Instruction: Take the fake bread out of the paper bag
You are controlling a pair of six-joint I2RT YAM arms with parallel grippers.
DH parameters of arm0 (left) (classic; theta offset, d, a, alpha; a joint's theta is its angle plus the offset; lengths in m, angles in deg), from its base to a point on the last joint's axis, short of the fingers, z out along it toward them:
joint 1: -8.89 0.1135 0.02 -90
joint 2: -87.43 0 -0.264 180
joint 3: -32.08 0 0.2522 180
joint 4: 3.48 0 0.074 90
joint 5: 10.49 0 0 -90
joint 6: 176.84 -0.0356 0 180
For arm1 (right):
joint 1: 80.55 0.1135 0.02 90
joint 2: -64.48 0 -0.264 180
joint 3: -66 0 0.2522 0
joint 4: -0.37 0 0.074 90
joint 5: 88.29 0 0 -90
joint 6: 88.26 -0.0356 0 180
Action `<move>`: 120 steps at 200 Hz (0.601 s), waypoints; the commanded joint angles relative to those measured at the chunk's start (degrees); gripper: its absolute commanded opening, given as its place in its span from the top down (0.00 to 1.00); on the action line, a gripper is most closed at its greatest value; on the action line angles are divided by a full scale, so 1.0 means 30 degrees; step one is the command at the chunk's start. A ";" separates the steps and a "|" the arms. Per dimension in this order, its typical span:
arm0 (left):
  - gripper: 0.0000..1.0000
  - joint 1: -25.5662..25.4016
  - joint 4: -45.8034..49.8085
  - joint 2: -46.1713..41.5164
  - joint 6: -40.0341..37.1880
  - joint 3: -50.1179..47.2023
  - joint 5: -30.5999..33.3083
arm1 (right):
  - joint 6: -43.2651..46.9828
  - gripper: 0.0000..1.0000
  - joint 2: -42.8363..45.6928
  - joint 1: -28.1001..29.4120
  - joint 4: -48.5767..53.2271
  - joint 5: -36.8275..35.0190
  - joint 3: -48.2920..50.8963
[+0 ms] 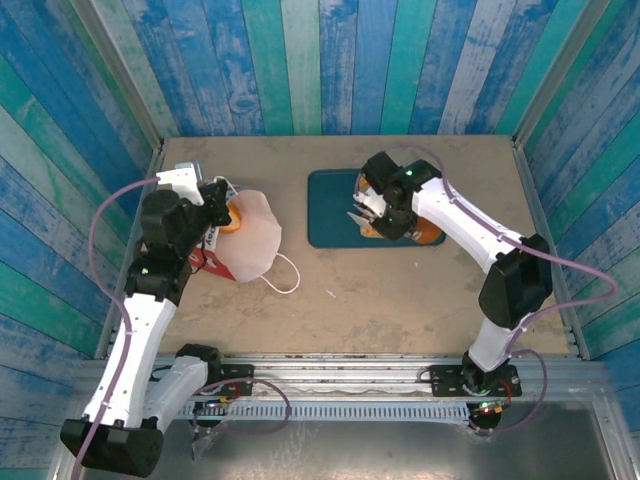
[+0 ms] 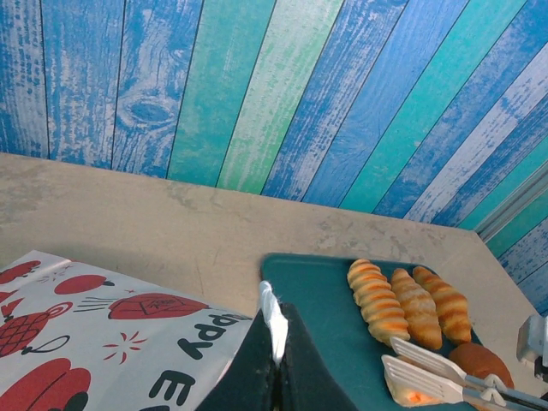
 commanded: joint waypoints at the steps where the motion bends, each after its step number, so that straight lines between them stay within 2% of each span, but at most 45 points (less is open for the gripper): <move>1: 1.00 -0.0009 -0.0159 -0.0293 -0.0165 0.0102 0.0158 | 0.0601 0.73 0.0624 0.0147 0.0557 0.0129 0.0392; 44: 1.00 -0.0010 -0.0394 -0.0176 -0.0008 0.0018 0.0026 | -0.0030 0.72 0.0606 0.0136 0.0797 -0.0746 0.0314; 73: 1.00 -0.0010 -0.0250 -0.0172 0.0010 0.0114 0.0033 | -0.1186 0.71 0.0236 -0.0912 0.1066 -0.0339 -0.0218; 120: 1.00 -0.0010 -0.0218 -0.0205 0.0059 0.0128 0.0057 | -0.1493 0.71 0.0082 -0.1029 0.1129 0.0267 -0.0303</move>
